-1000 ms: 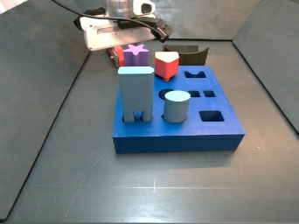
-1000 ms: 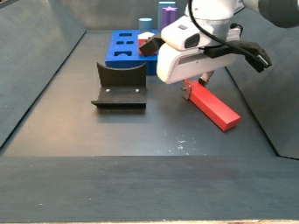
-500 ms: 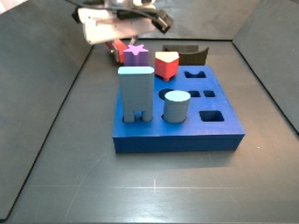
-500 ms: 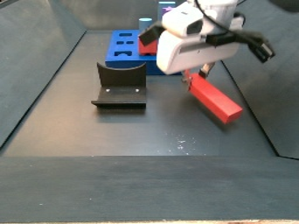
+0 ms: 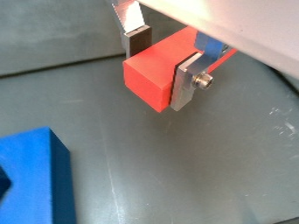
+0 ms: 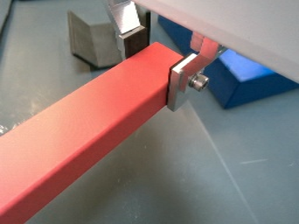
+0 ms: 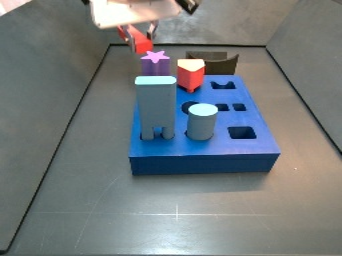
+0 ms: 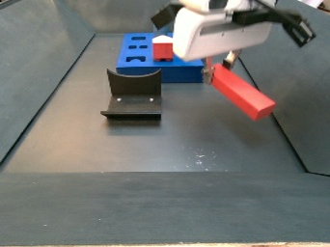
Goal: Pick up the rectangle object. Move up. Place the rectangle object on the fixture. Regrasp the rectangle object. Move to above the board. Insert the rectangle object.
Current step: Place the rectangle object on the fixture.
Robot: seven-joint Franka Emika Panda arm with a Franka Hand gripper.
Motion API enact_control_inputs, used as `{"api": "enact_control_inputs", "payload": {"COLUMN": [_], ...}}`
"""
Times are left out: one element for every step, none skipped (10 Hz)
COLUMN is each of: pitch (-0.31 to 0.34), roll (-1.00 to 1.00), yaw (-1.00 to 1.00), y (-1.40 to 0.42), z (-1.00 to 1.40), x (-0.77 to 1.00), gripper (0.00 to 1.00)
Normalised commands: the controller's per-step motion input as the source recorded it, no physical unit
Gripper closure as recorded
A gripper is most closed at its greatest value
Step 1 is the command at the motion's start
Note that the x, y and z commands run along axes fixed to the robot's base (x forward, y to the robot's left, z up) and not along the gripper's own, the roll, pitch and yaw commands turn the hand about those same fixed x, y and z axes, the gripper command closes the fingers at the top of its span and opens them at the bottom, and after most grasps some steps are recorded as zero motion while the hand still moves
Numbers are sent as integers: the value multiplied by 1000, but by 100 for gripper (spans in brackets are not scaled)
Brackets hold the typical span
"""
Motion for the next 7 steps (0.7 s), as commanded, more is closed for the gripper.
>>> {"api": "enact_control_inputs", "payload": {"pitch": [15, 25, 27, 32, 38, 45, 51], "roll": [26, 43, 51, 65, 73, 84, 89], "yaw": [-4, -11, -14, -16, -13, -8, -7], "y": [3, 6, 8, 11, 13, 15, 15], "z": [1000, 1000, 1000, 1000, 1000, 829, 728], "x": [-13, -21, -24, -29, -33, -27, -22], "gripper": [100, 100, 100, 100, 100, 100, 100]}}
